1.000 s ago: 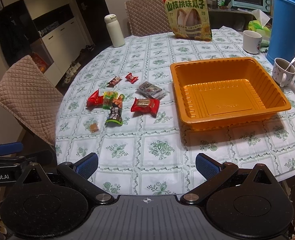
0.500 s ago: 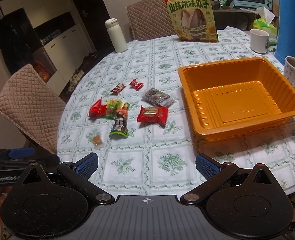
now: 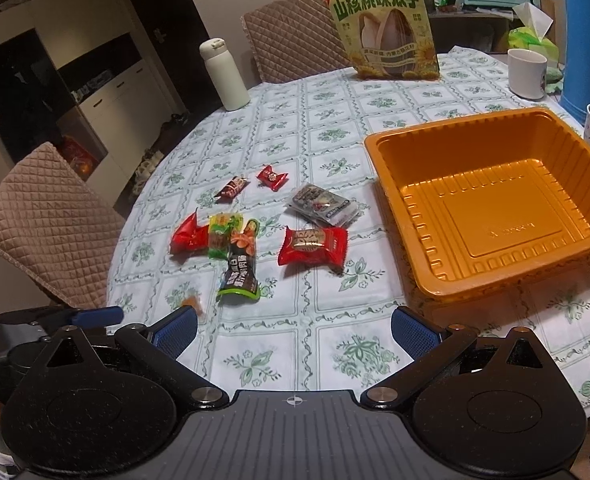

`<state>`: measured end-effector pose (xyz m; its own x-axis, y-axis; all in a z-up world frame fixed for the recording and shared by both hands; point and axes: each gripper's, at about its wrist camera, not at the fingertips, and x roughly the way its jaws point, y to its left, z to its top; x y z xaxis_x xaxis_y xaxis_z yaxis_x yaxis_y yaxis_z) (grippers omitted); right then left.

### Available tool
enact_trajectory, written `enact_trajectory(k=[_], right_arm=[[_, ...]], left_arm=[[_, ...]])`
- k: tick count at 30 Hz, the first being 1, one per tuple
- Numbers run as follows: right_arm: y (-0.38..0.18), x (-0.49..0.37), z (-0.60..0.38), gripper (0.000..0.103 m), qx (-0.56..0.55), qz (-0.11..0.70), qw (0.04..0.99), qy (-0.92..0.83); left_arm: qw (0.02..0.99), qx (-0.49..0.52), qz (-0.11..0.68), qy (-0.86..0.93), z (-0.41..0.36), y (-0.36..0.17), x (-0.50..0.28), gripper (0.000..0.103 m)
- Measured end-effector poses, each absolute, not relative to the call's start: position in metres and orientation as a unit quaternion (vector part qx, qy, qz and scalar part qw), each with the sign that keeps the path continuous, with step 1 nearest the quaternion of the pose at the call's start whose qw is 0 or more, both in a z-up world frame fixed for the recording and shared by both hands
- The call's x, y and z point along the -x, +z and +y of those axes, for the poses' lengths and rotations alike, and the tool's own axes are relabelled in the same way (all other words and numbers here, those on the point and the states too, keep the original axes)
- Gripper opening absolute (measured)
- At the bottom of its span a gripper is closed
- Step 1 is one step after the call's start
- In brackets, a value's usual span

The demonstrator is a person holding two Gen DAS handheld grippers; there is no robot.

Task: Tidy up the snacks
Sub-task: 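Grasp the clear-wrapped small cake with the left tool while the right tool grasps the dark snack stick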

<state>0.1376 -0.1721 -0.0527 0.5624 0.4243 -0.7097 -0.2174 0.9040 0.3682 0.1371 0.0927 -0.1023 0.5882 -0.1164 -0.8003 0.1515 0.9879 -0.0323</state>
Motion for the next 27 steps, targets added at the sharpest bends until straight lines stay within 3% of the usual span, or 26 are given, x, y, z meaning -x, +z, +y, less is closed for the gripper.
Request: enact_trajectory(k=[6, 15, 27], right_arm=[[-0.058, -0.148, -0.166, 0.103, -0.124, 0.436, 0.875, 0.168], [-0.06, -0.161, -0.164, 0.103, -0.127, 0.44, 0.877, 0.148], [-0.064, -0.17, -0.16, 0.103, -0.125, 0.447, 0.874, 0.142]], left_arm=[[0.877, -0.001, 0.473, -0.086, 0.094, -0.117, -0.16, 0.041], [0.859, 0.025, 0.502, -0.094, 0.094, -0.133, -0.185, 0.039], [0.866, -0.028, 0.49, -0.098, 0.089, -0.136, -0.193, 0.019]])
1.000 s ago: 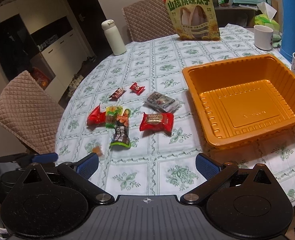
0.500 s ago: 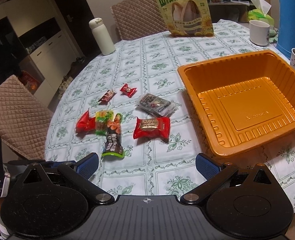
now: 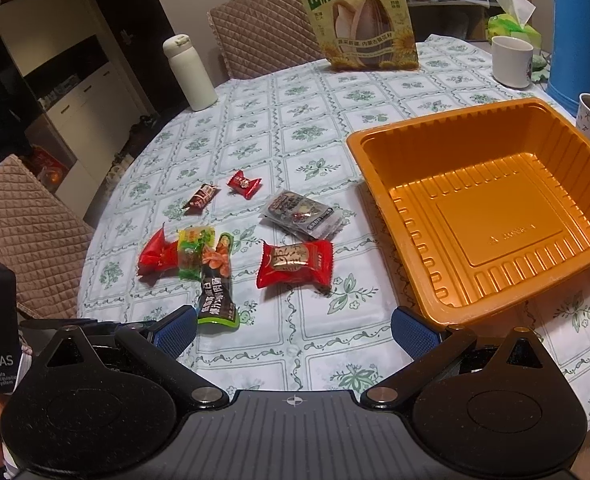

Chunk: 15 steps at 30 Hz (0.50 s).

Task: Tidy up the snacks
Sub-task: 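Grasp the clear-wrapped small cake with the left tool while the right tool grasps the dark snack stick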

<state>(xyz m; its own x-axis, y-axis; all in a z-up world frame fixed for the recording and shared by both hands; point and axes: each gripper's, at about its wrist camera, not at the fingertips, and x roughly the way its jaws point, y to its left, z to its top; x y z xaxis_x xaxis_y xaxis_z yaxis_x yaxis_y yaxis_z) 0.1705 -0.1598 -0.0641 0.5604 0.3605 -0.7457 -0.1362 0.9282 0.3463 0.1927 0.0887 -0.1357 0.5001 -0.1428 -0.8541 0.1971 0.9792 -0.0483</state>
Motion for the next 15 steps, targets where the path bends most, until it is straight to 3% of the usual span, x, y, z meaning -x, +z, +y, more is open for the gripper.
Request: enact_trajectory(k=[13, 14, 15], right_arm=[[-0.065, -0.183, -0.131, 0.103, -0.095, 0.433, 0.877, 0.188], [-0.066, -0.185, -0.127, 0.094, -0.092, 0.429, 0.877, 0.197], [-0.067, -0.188, -0.124, 0.078, -0.09, 0.429, 0.874, 0.208]], left_arm=[[0.873, -0.014, 0.482, -0.077, 0.12, -0.124, -0.192, 0.018], [0.874, -0.01, 0.481, -0.073, 0.124, -0.123, -0.193, 0.018], [0.875, -0.009, 0.48, -0.069, 0.128, -0.121, -0.193, 0.018]])
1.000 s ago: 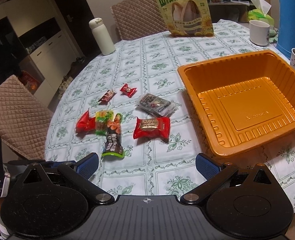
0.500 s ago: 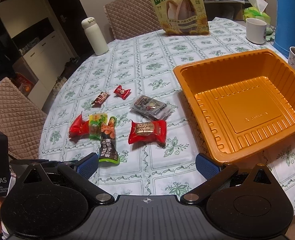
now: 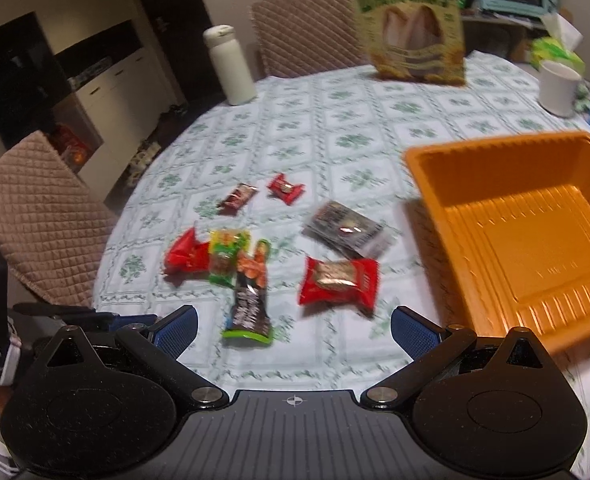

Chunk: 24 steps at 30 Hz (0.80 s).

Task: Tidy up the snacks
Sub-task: 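Grasp the clear-wrapped small cake with the left tool while the right tool grasps the dark snack stick, then carry both snacks over the orange tray and open both tools to drop them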

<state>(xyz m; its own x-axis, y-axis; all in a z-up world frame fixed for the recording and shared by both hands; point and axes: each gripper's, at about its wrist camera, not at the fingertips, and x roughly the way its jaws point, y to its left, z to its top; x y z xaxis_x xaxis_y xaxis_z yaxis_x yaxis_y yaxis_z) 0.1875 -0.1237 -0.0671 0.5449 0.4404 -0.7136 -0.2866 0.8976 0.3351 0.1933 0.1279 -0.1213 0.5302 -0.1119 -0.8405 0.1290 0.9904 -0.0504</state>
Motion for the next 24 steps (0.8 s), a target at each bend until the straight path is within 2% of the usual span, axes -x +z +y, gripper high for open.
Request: enact_trajectory(k=[5, 9, 19, 24], right_arm=[[-0.081, -0.203, -0.104, 0.055, -0.081, 0.435, 0.867, 0.231], [-0.091, -0.22, -0.087, 0.044, -0.069, 0.438, 0.864, 0.239], [-0.115, -0.249, -0.054, 0.042, -0.042, 0.455, 0.86, 0.227], [-0.122, -0.253, -0.048, 0.035, -0.037, 0.463, 0.859, 0.217]], left_arm=[[0.879, -0.002, 0.473, -0.052, 0.144, -0.115, -0.197, 0.018], [0.883, 0.0, 0.468, -0.043, 0.154, -0.111, -0.201, 0.018], [0.888, 0.001, 0.457, -0.037, 0.17, -0.105, -0.21, 0.018], [0.889, 0.001, 0.456, -0.041, 0.174, -0.105, -0.212, 0.018]])
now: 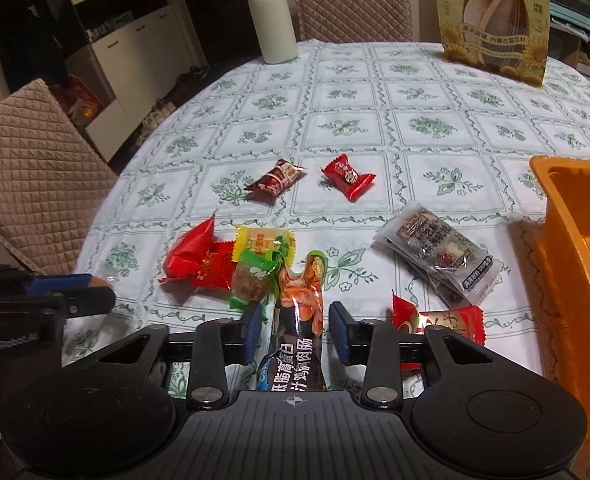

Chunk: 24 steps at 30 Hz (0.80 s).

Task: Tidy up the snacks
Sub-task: 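Carry both snacks over the orange tray and open both tools to drop them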

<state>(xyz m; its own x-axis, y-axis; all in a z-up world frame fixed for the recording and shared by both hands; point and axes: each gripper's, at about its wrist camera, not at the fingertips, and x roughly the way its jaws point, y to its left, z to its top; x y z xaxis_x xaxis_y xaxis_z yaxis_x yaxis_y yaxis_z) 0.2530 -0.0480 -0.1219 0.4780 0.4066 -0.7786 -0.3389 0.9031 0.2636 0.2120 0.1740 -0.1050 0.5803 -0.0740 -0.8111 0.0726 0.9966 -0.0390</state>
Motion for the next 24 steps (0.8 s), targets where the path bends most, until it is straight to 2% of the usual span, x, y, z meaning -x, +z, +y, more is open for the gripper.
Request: enact_trajectory(k=[13, 24], right_arm=[[-0.13, -0.253, -0.041, 0.03, -0.03, 0.469, 0.859, 0.202], [-0.098, -0.234, -0.062, 0.03, -0.07, 0.438, 0.873, 0.204]], left_arm=[[0.891, 0.0, 0.451, -0.046, 0.18, -0.101, -0.209, 0.018], [0.897, -0.003, 0.438, -0.064, 0.166, -0.085, -0.204, 0.018]])
